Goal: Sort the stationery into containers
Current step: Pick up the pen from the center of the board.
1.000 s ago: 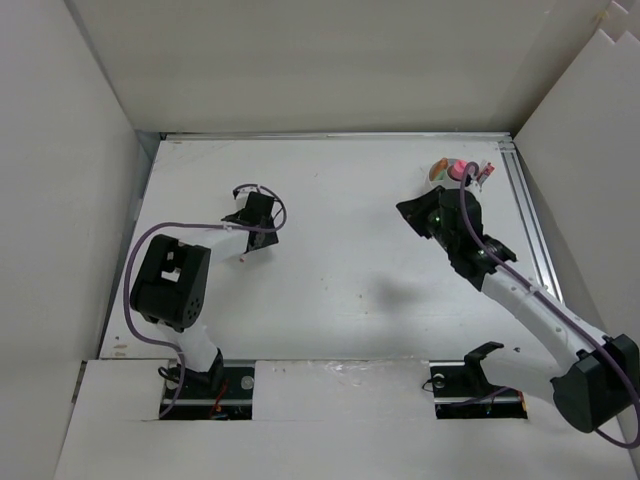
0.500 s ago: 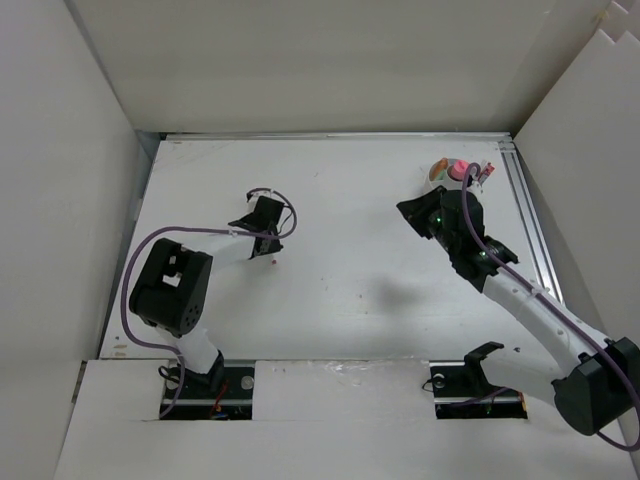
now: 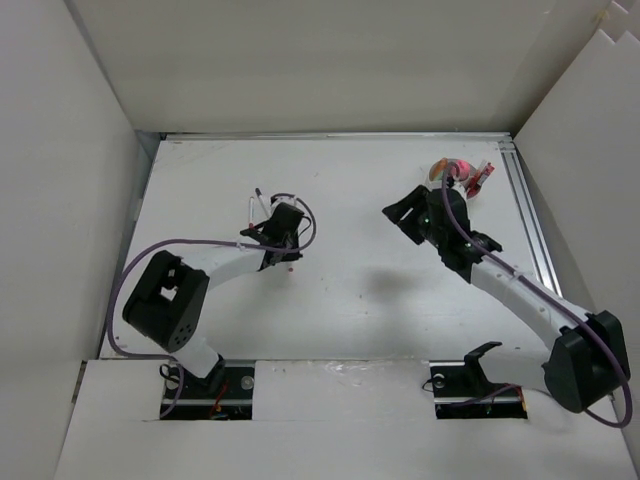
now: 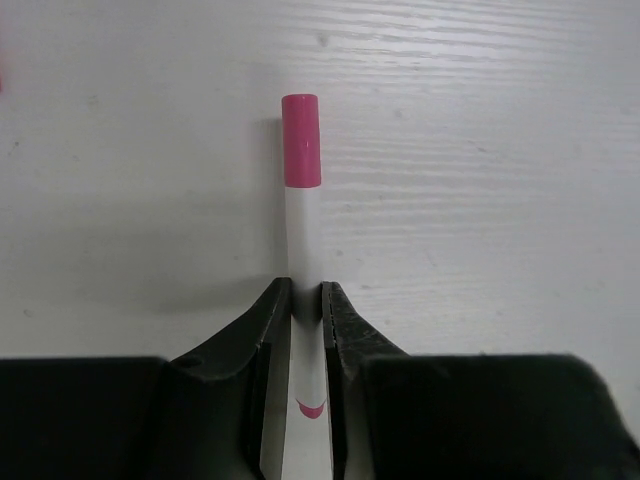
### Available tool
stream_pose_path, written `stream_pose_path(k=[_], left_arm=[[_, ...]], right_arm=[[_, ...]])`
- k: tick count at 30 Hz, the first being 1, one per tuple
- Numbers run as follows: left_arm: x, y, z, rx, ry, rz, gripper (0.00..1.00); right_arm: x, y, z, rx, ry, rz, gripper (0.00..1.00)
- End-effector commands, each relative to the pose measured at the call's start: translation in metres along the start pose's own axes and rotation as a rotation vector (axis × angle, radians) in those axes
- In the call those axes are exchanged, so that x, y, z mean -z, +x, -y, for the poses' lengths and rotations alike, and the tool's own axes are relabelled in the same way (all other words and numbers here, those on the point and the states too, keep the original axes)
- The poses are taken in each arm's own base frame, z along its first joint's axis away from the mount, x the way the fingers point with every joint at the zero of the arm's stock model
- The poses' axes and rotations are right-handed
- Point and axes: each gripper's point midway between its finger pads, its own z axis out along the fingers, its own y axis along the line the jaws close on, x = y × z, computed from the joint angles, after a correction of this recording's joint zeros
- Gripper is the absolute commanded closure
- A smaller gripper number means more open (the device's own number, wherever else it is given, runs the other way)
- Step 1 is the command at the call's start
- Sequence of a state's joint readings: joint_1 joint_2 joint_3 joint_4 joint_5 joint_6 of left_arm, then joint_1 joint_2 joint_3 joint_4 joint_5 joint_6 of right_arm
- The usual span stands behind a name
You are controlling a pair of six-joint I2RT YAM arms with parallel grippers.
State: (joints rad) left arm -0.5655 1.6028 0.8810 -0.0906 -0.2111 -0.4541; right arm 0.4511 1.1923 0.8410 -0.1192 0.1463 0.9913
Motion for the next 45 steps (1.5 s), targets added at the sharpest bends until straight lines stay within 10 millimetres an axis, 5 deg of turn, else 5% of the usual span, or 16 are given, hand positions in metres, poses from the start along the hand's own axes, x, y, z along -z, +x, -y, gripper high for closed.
stream_pose_path(k=[1, 8, 13, 23, 28, 34, 39, 40, 41, 44, 45], left_arm=[[0.033, -0.013, 0.042, -0.013, 0.167, 0.068, 1.00], [0.063, -0.029, 0.103, -0.028, 0.491, 0.125, 1.00], [0.084, -0.040, 0.139, -0.062, 0.710, 0.172, 1.00], [0.091, -0.032, 0.169, -0.130, 0.905, 0.156, 1.00], [0.093, -0.029, 0.170, -0.139, 0.936, 0.164, 1.00], [0.093, -0.029, 0.171, -0.139, 0.937, 0.163, 1.00], [0.097, -0.034, 0.161, -0.103, 0.902, 0.215, 0.60], [0.102, -0.037, 0.161, -0.103, 0.908, 0.228, 0.43], [0.103, -0.037, 0.159, -0.099, 0.901, 0.240, 0.36], [0.111, -0.039, 0.154, -0.085, 0.897, 0.265, 0.11], [0.112, -0.043, 0.149, -0.074, 0.874, 0.287, 0.10]], right_arm=[[-0.001, 0.000, -0.032, 0.027, -0.114, -0.050, 0.37], [-0.005, 0.032, -0.053, 0.073, -0.227, -0.203, 0.21], [-0.010, 0.052, -0.066, 0.088, -0.265, -0.285, 0.20], [-0.038, 0.086, -0.058, 0.062, -0.200, -0.348, 0.26], [-0.047, 0.095, -0.056, 0.062, -0.178, -0.347, 0.42], [-0.049, 0.094, -0.057, 0.057, -0.173, -0.326, 0.82], [-0.049, 0.083, -0.050, 0.057, -0.142, -0.261, 0.97], [-0.051, 0.079, -0.048, 0.052, -0.137, -0.253, 0.98], [-0.052, 0.078, -0.045, 0.053, -0.123, -0.247, 0.98], [-0.059, 0.047, -0.040, 0.030, -0.074, -0.174, 1.00], [-0.063, 0.033, -0.036, 0.023, -0.048, -0.132, 1.00]])
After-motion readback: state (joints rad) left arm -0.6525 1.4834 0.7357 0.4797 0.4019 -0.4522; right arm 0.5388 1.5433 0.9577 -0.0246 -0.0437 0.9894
